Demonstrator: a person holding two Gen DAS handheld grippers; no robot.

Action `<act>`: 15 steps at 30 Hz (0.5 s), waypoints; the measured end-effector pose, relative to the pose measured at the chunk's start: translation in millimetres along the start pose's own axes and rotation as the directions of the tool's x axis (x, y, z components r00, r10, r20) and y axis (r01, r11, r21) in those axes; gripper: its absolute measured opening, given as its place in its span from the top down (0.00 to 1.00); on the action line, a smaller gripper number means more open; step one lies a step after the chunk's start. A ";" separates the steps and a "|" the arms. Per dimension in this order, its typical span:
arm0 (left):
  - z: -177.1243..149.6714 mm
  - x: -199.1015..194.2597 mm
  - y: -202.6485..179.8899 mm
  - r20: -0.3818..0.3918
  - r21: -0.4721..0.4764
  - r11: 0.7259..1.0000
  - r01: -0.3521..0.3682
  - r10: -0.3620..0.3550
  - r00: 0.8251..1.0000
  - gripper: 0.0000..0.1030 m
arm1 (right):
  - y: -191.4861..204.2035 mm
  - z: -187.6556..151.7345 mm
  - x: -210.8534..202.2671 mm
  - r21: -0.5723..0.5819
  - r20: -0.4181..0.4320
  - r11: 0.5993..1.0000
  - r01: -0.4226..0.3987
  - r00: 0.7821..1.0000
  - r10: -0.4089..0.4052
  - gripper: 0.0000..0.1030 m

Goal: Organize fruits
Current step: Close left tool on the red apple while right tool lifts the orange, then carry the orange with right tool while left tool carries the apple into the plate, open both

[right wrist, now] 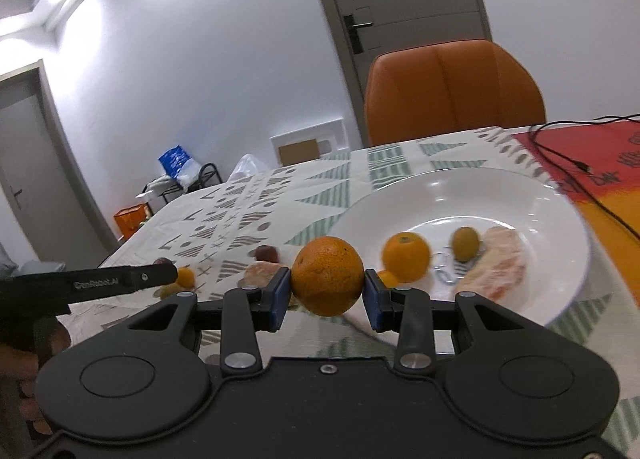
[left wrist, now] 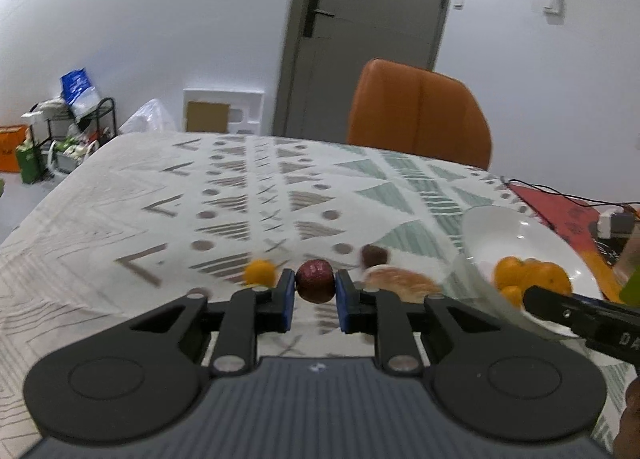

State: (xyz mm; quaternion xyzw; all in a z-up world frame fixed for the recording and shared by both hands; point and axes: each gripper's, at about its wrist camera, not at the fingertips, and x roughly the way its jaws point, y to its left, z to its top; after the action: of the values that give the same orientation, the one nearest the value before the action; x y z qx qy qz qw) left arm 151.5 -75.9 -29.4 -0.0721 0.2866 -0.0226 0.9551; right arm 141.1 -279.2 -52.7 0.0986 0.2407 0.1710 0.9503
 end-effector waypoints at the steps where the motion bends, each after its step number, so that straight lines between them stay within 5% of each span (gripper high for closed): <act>1: 0.3 -0.4 -4.8 0.003 0.006 1.000 0.008 -0.008 1.000 0.81 | -4.0 0.6 -1.4 0.003 0.002 1.000 0.007 1.000 -0.007 0.65; 15: 4.4 6.6 -57.0 0.001 0.064 0.991 0.114 -0.115 0.993 0.81 | -30.0 3.4 -9.6 0.031 0.012 0.995 0.090 0.996 -0.091 0.59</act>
State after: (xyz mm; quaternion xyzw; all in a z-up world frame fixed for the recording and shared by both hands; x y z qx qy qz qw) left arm 159.3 -132.3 -20.7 -0.0579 0.2787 -0.0864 0.9547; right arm 143.1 -310.9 -53.7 0.1029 0.2411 0.1234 0.9571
